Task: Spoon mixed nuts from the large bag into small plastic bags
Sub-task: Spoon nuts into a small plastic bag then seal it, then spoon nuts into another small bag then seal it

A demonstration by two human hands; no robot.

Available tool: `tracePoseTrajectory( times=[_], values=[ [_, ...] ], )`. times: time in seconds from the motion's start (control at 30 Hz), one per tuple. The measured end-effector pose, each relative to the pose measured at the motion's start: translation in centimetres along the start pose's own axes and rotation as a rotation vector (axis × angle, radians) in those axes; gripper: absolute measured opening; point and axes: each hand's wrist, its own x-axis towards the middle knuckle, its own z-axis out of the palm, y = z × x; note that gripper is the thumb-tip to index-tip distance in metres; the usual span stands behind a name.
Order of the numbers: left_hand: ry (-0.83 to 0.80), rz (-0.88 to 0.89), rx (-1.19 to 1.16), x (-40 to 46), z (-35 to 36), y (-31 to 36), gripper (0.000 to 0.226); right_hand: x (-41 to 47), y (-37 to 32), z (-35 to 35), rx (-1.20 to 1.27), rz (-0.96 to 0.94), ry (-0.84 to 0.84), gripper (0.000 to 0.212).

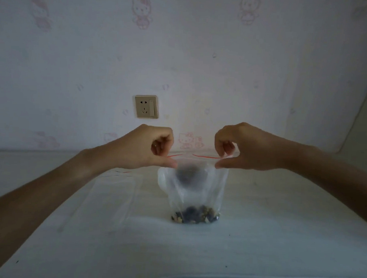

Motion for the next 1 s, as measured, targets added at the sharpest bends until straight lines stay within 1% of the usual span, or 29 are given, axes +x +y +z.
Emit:
tracePoseTrajectory(
  times=[0.07,0.13,0.2,0.27,0.37,0.43,0.57,0.67,0.7,0.77,0.83,0.9,1.0],
  values=[
    [0.058,-0.04,-0.076,-0.8,0.6,-1.1,0.039,-0.8,0.7,1.2,0.15,0.047,0.167,0.039],
    [0.11,-0.111,-0.166,-1.8,1.4,-2.2,0.05,-1.7,1.3,2.8,0.308,0.12,0.286,0.06],
    [0.172,-0.187,-0.298,-2.7,2.6,-3.1,0.061,-2.5,1.6,4.8,0.485,0.208,0.336,0.075],
    [0.193,-0.241,-0.432,-3.7,4.4,-3.5,0.063,-3.1,1.6,7.2,0.658,0.309,0.348,0.08],
    [0.145,-0.282,-0.531,-4.7,7.7,-3.8,0.05,-3.7,1.2,10.3,0.871,0.419,0.333,0.074],
    [0.135,-0.296,-0.566,-4.9,9.5,-3.4,0.04,-3.9,0.7,11.9,0.971,0.436,0.318,0.063],
    [0.13,-0.328,-0.686,-4.3,11.3,-2.5,0.041,-3.6,-0.6,14.4,1.085,0.45,0.263,0.043],
    [0.188,-0.395,-0.767,-3.8,11.5,-2.4,0.038,-3.5,-1.1,16.0,1.097,0.47,0.247,0.024],
    [0.216,-0.416,-0.792,-3.7,11.5,-2.4,0.041,-3.5,-1.1,16.4,1.102,0.478,0.243,0.025],
    [0.266,-0.439,-0.87,-3.3,11.5,-2.5,0.044,-3.4,-0.9,16.7,1.14,0.502,0.264,0.035],
    [0.291,-0.422,-0.923,-2.6,11.6,-2.3,0.041,-3.4,-0.8,16.6,1.201,0.524,0.309,0.042],
    [0.343,-0.413,-0.917,-1.5,12.2,-1.8,0.035,-3.4,-0.9,16.3,1.305,0.539,0.375,0.043],
    [0.454,-0.381,-0.873,0.5,13.8,-1.3,0.031,-3.9,-0.1,15.9,1.464,0.618,0.475,0.043]
  ],
)
